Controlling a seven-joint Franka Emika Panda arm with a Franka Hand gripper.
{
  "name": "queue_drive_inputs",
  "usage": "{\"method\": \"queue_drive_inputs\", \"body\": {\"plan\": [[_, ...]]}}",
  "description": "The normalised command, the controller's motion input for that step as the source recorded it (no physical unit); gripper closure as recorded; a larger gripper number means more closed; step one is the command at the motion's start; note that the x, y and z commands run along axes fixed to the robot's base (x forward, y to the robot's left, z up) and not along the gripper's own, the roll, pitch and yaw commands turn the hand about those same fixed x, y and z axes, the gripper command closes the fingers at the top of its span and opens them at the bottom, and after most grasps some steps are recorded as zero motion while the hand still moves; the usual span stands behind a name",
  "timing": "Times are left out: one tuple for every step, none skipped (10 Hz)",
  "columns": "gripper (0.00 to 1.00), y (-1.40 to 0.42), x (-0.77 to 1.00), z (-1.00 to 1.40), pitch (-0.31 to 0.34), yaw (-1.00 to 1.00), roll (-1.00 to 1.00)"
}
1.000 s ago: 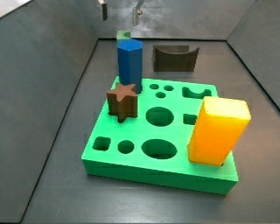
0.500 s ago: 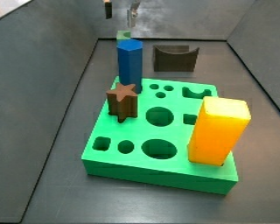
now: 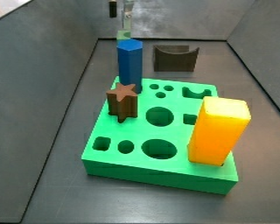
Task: Pick up the arch object. Move up. Rotate the arch object. Move to above the board. Insert the arch object.
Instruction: Rotate the arch object.
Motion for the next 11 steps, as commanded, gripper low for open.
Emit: {"method": "queue_drive_inputs", "body": {"plan": [[0.00,0.02,0.03,-0.03,0.014,-1.00,0.01],[0.00,0.02,0.03,-0.03,0.018,-1.00,0.01],[0.00,0.02,0.03,-0.03,0.020,-1.00,0.02],[0.00,0.02,0.03,-0.03,0.027,-1.00,0.02],[0.00,0.02,0.03,-0.03,0.028,-0.87,0.02],[0.00,0.02,0.03,-0.03,0.028,-0.55,0.02],[0.00,0.02,0.03,-0.03,0.028,-0.36,0.02],[0.00,0.02,0.03,-0.02,0.028,-0.20,0.02],[0.00,0.00,0.00,-1.00,0.028,-0.14,0.02],[0.00,0.00,0.01,-1.00,0.009,-0.09,0.03],[0.00,0.00,0.02,-1.00,-0.002,-0.07,0.03]]}}
